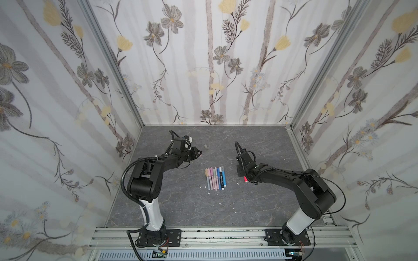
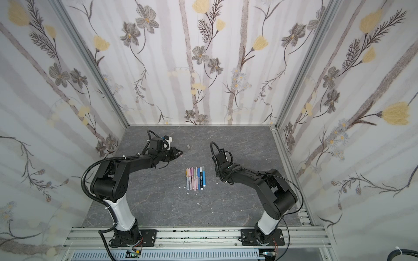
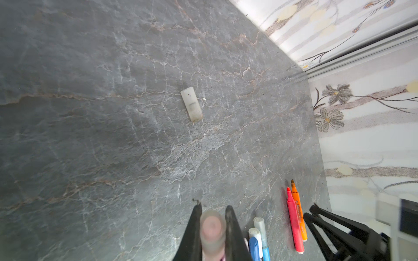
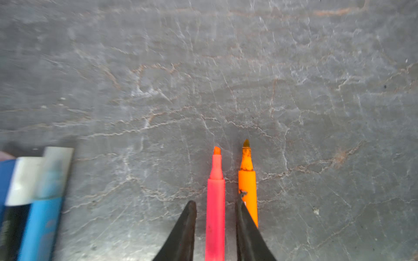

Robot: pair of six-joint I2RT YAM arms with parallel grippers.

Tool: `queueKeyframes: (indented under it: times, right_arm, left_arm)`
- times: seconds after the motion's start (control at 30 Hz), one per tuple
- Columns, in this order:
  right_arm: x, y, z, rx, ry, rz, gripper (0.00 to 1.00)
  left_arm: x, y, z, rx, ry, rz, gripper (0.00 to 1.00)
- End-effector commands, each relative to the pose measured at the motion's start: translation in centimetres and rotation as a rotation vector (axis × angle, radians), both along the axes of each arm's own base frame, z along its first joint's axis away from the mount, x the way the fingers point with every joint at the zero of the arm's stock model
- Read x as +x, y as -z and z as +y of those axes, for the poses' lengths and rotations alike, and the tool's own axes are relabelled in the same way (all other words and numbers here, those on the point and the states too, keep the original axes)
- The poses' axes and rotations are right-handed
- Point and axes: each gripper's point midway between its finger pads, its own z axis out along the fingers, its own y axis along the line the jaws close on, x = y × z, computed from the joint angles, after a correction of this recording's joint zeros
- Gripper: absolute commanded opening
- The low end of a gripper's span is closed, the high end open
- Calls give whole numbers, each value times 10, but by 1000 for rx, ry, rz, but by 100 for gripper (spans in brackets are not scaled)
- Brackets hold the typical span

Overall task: Remove pen caps from pens
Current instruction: Place the pen at the middle-right of the table, then place the pen cap at the top-center of the table.

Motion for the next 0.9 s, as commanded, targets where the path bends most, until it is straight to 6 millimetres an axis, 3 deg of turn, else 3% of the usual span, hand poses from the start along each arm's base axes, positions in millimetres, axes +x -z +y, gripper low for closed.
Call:
queueKeyframes:
  times: [0.0,0.2,0.4,0.57,0.87]
  right_arm:
    - [2,-23,13,46,-33,-46,33]
    - [-4,-44,26,114,-64,-65,34]
    - [-11,-39,31,115,-79,-47,34]
    - [-14,-35,33,122,-84,-41,34]
    - [-17,-36,46,151,-119,-33,35]
  left_arm:
    - [14,-4,-4,-29,-2,-34,0]
    - [39,13,-10,-40,-17,-15,0]
    - [58,24,-12,-33,-26,1,5]
    - [62,39,-13,-24,-30,30,8]
    - [76,44,-16,-22,-35,29,13]
